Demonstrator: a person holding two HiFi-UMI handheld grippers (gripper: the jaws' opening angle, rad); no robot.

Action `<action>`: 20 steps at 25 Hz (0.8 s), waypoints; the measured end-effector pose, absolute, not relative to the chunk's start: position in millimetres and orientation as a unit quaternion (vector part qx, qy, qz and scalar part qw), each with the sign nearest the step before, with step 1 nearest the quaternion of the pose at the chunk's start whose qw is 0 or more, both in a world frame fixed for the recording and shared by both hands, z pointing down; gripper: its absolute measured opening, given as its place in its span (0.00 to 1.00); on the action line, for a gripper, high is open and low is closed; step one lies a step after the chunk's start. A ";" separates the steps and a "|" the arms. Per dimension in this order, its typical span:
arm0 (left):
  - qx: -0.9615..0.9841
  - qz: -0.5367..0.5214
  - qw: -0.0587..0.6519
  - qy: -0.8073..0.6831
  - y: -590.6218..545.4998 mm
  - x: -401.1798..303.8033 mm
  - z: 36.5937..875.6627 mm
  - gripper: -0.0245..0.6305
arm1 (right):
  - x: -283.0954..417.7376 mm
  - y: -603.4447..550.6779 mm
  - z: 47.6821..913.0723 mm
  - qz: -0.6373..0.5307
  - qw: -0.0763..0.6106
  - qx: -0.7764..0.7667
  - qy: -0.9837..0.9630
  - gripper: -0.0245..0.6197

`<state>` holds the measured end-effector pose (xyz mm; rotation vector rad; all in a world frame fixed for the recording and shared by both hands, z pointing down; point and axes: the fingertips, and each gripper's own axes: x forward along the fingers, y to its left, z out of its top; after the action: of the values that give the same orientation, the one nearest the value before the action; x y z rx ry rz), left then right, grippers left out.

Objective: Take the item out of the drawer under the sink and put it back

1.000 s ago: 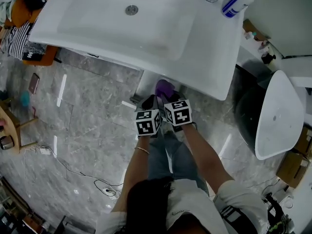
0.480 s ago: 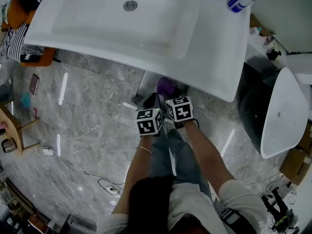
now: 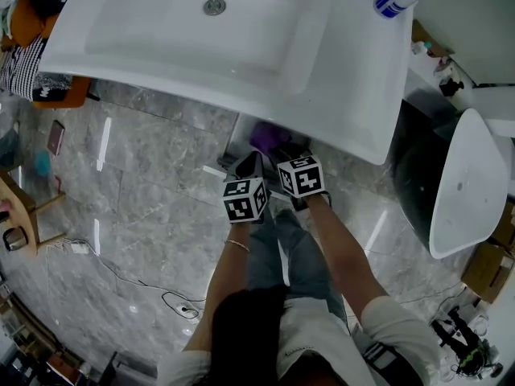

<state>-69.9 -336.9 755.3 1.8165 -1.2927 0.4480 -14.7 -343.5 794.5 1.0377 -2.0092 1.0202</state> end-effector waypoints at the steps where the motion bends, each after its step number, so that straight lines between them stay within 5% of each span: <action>1: 0.724 0.179 0.421 -0.517 -335.7 -69.7 754.8 0.04 | -14.6 -342.4 793.1 0.391 0.323 0.392 -0.768 0.33; 8: 0.728 0.176 0.406 -0.523 -337.8 -66.9 740.8 0.04 | -14.5 -331.7 768.7 0.383 0.310 0.383 -0.781 0.46; 20: 0.726 0.156 0.392 -0.543 -332.2 -72.3 688.3 0.04 | -6.6 -333.1 698.8 0.370 0.254 0.400 -0.799 0.46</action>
<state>-72.3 -332.2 688.3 1.8430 -1.3785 0.3964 -6.6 -333.1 698.8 1.0874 -2.1704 1.0059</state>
